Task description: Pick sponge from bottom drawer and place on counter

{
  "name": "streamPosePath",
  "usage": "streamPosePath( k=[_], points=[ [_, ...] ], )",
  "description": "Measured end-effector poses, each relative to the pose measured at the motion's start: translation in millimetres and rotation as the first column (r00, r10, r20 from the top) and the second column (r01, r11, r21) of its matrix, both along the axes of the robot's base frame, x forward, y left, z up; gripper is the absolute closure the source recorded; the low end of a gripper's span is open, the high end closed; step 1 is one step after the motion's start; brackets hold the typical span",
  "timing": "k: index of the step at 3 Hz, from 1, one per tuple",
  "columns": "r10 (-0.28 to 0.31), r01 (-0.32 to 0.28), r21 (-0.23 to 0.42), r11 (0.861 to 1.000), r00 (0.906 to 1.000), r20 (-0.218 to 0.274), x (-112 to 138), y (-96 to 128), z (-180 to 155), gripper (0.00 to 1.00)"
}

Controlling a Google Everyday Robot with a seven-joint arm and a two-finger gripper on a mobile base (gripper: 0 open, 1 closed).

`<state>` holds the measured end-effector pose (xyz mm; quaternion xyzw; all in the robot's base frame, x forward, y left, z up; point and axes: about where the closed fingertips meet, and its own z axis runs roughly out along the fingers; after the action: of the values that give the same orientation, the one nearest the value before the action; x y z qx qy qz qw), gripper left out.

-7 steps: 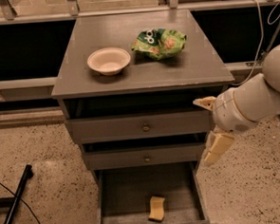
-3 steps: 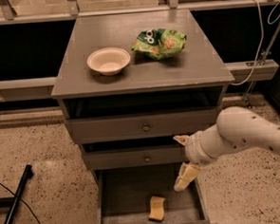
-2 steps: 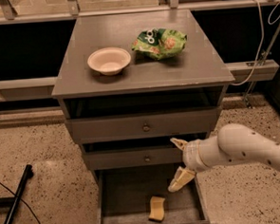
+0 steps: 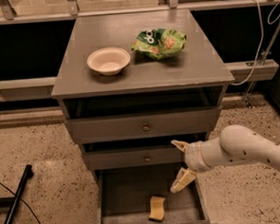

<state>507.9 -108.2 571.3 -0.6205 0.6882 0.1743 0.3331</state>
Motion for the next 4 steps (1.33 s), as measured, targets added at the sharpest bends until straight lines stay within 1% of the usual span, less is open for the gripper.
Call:
streamPosePath(
  k=[1,2,3,4],
  points=[
    [0.015,-0.014,0.039,0.999,0.9996,-0.022,15.6,-6.0,-48.8,0.00],
    [0.044,-0.035,0.100,0.994,0.9953,-0.086,11.5,-13.4,-156.9,0.00],
    [0.075,-0.056,0.131,0.990,0.9866,-0.145,-0.5,-17.2,-213.6,0.00],
    [0.073,-0.049,0.148,0.988,0.9846,-0.159,-2.5,-14.8,-225.0,0.00]
  ],
)
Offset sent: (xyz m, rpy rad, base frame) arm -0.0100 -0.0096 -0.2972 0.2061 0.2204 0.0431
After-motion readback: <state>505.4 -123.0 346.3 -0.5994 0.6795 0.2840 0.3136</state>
